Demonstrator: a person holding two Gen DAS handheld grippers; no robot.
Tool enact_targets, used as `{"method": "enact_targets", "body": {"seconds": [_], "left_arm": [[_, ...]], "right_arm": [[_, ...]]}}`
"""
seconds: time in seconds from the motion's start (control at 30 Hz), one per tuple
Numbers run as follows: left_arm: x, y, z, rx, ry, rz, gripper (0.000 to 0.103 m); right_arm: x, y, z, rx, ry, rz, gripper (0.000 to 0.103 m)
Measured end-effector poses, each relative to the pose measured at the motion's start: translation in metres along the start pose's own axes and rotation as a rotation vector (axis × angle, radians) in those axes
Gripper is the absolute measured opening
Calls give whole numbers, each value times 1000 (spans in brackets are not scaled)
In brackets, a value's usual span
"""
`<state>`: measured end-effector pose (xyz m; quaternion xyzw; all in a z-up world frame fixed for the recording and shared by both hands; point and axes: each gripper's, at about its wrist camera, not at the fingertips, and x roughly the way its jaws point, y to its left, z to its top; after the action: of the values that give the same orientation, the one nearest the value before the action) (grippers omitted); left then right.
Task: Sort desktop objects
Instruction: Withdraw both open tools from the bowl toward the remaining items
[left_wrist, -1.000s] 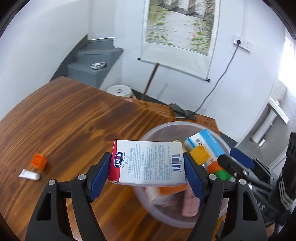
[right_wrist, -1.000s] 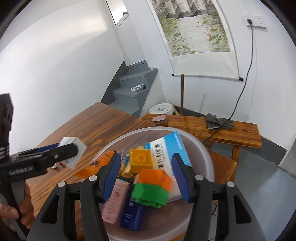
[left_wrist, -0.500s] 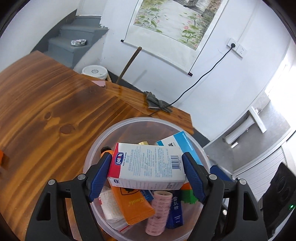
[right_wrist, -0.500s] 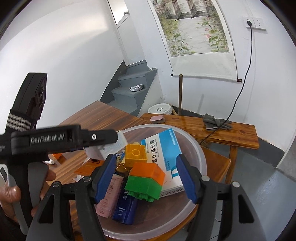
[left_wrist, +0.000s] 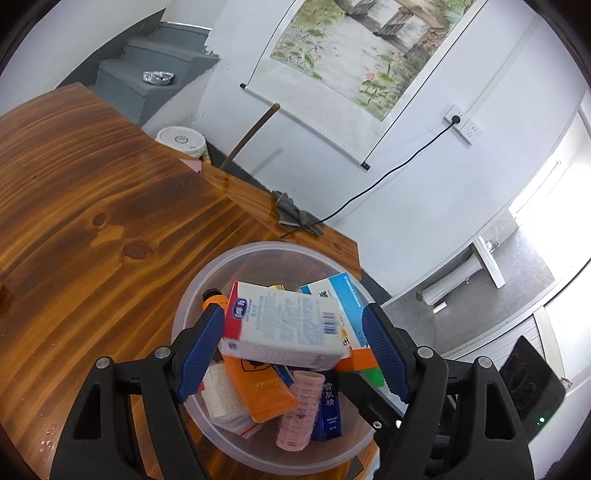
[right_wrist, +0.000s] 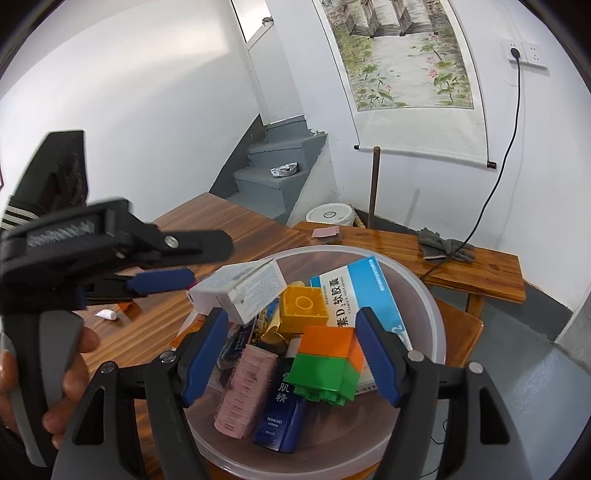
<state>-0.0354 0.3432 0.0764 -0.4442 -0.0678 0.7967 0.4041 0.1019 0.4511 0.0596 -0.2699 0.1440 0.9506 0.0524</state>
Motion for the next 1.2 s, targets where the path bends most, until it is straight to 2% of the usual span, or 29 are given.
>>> {"method": "enact_targets", "body": {"seconds": [0.13,0.2,0.43,0.6,0.7,1.03,1.2], "left_arm": [[-12,6,-3,8,-18,24,80],[-17,11,-5,11,-30,62,80],[-36,45,-18,3,-75,307,80],[-50,74,-27,-20,-81,397,80],[-61,96,-32,-60,-83,434,80],[-99,193,-41,-286,-90,566,80],[-103,228,-42,-360,-75,595,80]], "right_arm": [[-1,3,1,1,1,0,76],[0,6,2,-9,3,-9,77],[-1,21,3,-25,-3,2,77],[3,38,1,-45,4,27,77],[6,50,1,-55,6,43,77],[14,91,4,-92,-15,90,78],[25,112,4,-110,-2,120,79]]}}
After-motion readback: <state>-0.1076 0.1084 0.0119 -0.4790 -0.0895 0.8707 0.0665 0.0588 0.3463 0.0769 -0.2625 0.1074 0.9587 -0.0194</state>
